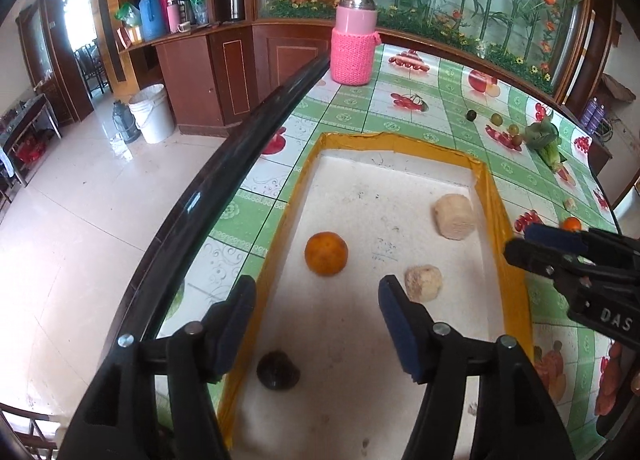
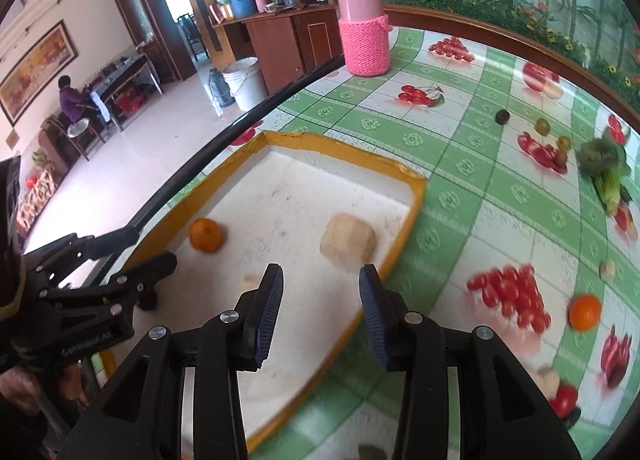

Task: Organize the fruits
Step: 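Grasp another mandarin with the right tool while the left tool grasps a beige bread block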

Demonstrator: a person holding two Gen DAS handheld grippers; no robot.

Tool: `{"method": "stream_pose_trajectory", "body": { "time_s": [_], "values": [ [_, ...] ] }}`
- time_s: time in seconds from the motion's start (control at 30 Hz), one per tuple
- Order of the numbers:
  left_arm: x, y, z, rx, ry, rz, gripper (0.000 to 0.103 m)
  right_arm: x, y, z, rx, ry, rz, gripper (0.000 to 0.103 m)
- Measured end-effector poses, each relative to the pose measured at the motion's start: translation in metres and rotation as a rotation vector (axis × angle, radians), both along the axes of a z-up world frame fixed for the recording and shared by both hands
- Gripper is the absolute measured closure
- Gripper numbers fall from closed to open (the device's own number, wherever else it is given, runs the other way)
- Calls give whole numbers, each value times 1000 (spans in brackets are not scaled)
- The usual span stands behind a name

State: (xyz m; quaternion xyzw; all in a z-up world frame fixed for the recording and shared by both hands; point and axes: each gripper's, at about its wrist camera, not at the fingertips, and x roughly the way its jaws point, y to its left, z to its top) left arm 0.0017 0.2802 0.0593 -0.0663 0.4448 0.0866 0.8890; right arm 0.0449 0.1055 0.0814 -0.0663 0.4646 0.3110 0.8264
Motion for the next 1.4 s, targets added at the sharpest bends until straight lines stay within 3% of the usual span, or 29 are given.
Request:
{"method": "stream_pose_trajectory", "body": {
  "time_s": [0.2, 0.4, 0.57, 0.7, 0.87, 1.1, 1.17, 1.23, 1.4],
  "values": [
    [-19, -24, 16, -27, -21, -53, 33, -49, -49, 3, 12, -17, -46, 62],
    [-27, -81, 28, -17, -34, -190, 31, -83, -123, -8, -8, -7, -186, 62],
    [-32, -129, 33, -18, -33, -301, 29, -96, -219, -7, -18, -53, -455, 61],
    [-36, -161, 32, -10, -20, -370, 28, -94, -298, -5, -88, -93, -718, 61],
    [-39, -192, 27, -6, 10, -431, 28, -89, -363, -17, -77, -61, -900, 47],
    [-34, -222, 16, 8, 51, -466, 28, -74, -382, -43, -18, 34, -891, 48],
    [-29, -230, 12, 9, 66, -472, 28, -72, -381, -46, -13, 32, -876, 51],
    [-23, -239, 7, 7, 80, -477, 28, -69, -382, -50, -30, 28, -867, 67],
    [-3, -262, -7, -5, 103, -475, 28, -74, -387, -47, 11, 18, -842, 69]
  ]
}}
